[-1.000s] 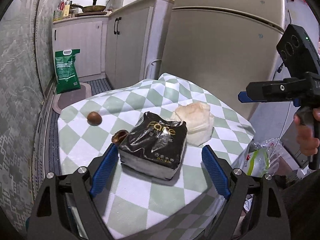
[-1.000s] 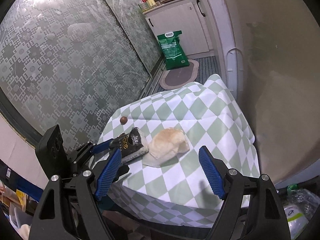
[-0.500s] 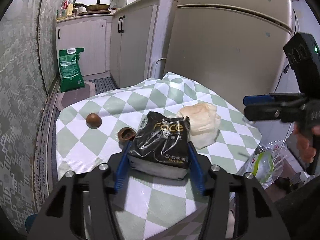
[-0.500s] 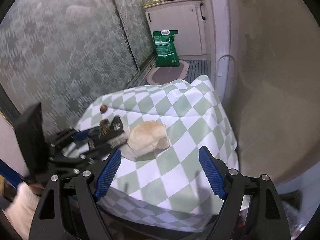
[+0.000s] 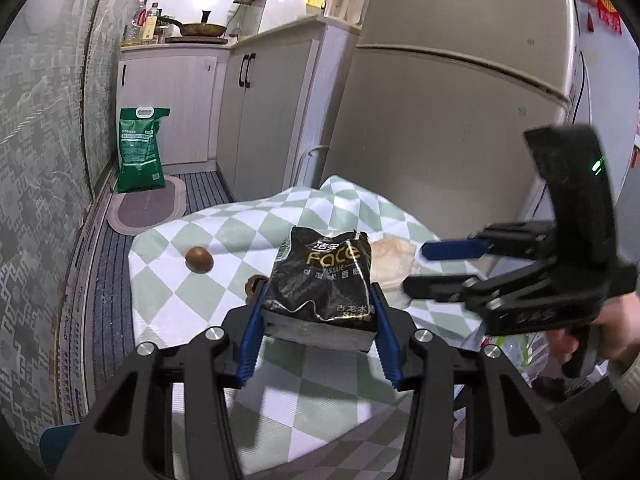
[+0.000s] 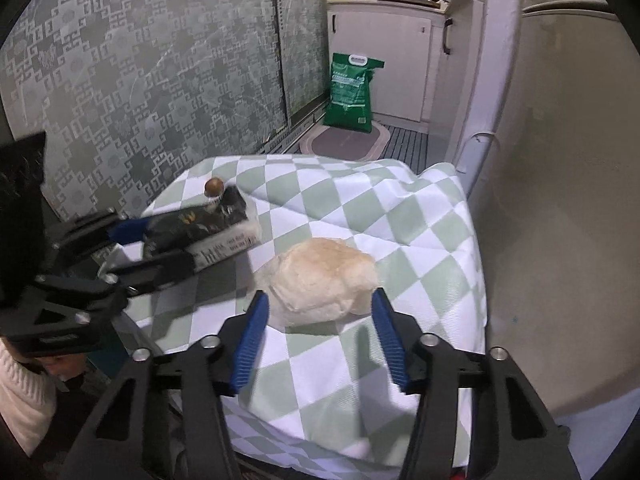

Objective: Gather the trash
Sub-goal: 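Grasp the black packet with the left tool while the right tool grasps the white bun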

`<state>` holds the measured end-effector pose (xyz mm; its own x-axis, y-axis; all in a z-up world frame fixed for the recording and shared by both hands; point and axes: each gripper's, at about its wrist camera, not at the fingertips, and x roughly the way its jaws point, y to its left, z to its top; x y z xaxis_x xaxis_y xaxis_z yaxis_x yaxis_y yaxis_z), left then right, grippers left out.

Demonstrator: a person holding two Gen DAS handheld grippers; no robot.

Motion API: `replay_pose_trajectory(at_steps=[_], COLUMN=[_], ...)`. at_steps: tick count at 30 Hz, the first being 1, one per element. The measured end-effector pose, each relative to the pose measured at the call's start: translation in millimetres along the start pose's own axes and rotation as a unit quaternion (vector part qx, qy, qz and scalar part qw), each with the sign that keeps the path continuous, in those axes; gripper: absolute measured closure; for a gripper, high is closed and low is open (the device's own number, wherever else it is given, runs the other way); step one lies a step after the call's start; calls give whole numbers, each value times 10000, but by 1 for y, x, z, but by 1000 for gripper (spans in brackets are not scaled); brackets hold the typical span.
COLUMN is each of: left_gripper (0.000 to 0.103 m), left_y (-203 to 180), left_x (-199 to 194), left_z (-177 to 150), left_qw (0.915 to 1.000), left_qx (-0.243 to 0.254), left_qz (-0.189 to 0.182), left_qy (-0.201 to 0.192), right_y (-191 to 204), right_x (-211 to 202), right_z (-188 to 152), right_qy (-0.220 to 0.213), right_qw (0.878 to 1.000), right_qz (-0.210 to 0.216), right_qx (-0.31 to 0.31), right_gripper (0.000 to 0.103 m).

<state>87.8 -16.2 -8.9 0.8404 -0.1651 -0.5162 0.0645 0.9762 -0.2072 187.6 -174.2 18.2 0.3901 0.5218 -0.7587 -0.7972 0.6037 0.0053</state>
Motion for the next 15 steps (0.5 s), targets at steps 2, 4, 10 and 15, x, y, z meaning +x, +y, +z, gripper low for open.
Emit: replay_pose_trajectory(at_steps=[2,4,10,15], left_gripper=[52,52,52,52], left_y=[1,2,10,17], left_x=[-5,-9,-23,-34], left_z=[1,3,7,8], left_qw=[10000,9999,9990,9980], left_qx=[-17,-46,-178,-267], left_qz=[-10,3,72,190], left_qy=[-82,-159,-400,-544], right_y=[4,5,2,3], right_x=[5,11,14,14], right_z=[-1,-2,1,3], right_qy=[64,144,164,183], right_qw=[9999,9997,9994,9993], right_qz=[-85,-157,-300,-316], right_qx=[-78,-114,-58,-71], right_gripper=[54,58,82,98])
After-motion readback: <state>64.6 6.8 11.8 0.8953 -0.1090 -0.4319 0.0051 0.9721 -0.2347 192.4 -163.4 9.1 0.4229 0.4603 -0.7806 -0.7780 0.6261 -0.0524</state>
